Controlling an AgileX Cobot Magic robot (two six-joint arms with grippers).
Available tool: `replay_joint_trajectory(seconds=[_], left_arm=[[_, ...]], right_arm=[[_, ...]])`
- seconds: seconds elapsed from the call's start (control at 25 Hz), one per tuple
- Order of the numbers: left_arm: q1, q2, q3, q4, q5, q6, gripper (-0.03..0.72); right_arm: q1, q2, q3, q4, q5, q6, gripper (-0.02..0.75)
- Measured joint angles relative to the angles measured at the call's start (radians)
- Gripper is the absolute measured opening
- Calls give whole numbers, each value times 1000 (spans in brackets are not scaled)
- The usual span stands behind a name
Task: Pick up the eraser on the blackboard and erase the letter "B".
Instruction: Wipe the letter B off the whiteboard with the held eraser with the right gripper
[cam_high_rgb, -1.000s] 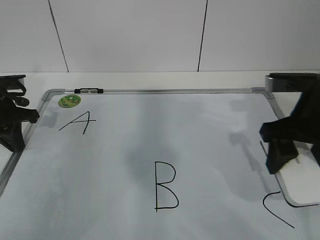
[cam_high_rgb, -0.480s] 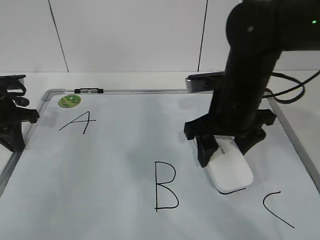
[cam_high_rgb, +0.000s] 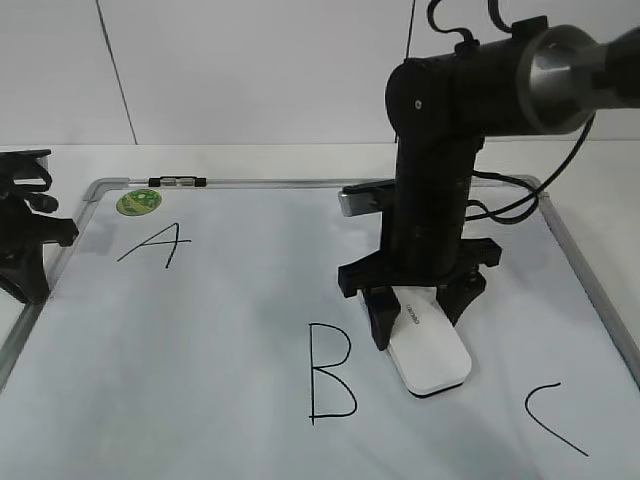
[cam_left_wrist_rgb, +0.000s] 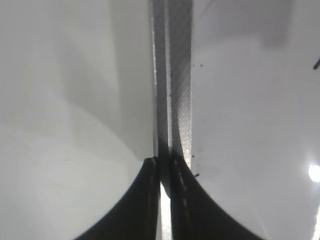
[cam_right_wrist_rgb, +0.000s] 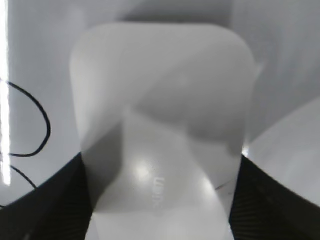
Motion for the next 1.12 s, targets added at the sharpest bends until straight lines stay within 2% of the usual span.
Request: replay_joint_trajectory(seconds=[0.32,0.88,1.12], left_arm=[[0,0,0,2,1,0,18],[0,0,0,2,2,0,17],[0,0,0,2,2,0,17]], right_arm=[[18,17,-22,-5,22,-2,543],[270,51,-91,74,2,-20,543],[315,53,-93,84,0,-22,543]])
